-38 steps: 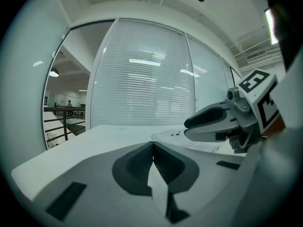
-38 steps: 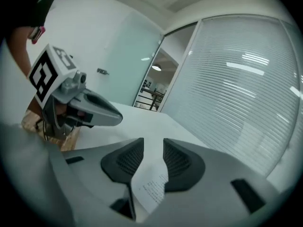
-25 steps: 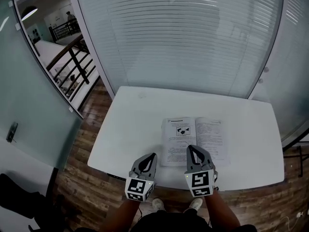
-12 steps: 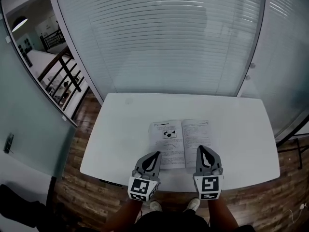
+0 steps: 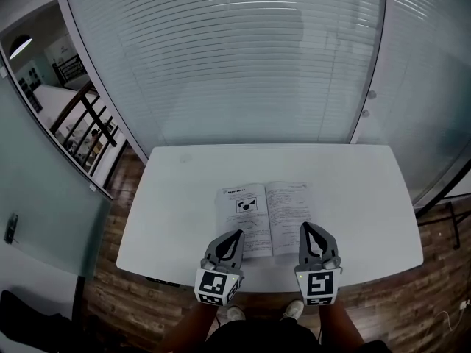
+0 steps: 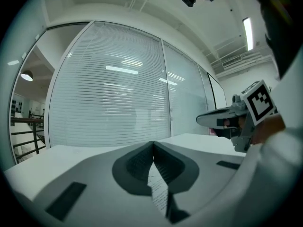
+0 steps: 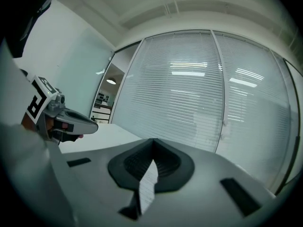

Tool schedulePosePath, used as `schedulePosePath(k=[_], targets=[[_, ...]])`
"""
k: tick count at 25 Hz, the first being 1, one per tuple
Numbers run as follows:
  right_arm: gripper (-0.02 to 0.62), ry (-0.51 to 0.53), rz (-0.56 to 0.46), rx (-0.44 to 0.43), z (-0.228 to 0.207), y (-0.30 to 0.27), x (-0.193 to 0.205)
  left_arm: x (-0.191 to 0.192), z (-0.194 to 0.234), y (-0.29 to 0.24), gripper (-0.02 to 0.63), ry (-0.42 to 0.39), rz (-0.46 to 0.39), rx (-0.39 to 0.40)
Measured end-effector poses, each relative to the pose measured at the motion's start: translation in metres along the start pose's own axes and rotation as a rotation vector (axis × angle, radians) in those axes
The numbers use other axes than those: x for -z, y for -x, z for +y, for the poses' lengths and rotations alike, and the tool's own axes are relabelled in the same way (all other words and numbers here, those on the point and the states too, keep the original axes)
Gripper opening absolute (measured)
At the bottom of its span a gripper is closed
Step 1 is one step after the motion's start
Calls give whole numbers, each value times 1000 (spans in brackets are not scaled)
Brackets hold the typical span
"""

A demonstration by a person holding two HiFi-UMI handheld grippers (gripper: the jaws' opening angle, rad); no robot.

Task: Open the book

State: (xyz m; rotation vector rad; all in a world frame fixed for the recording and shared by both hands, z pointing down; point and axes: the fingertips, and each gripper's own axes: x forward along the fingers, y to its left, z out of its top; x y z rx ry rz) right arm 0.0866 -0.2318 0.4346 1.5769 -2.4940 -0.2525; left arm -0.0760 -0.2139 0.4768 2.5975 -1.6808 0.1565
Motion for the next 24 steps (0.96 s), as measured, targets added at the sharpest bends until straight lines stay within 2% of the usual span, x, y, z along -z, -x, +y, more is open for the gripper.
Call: schedulePosePath(k=[10, 24], targets=[[5, 7, -19, -6, -2, 3, -9, -4, 0, 1, 11, -16, 1, -2], [5, -29, -27, 13, -11, 2, 3, 0, -5, -5, 11, -7, 12, 2]])
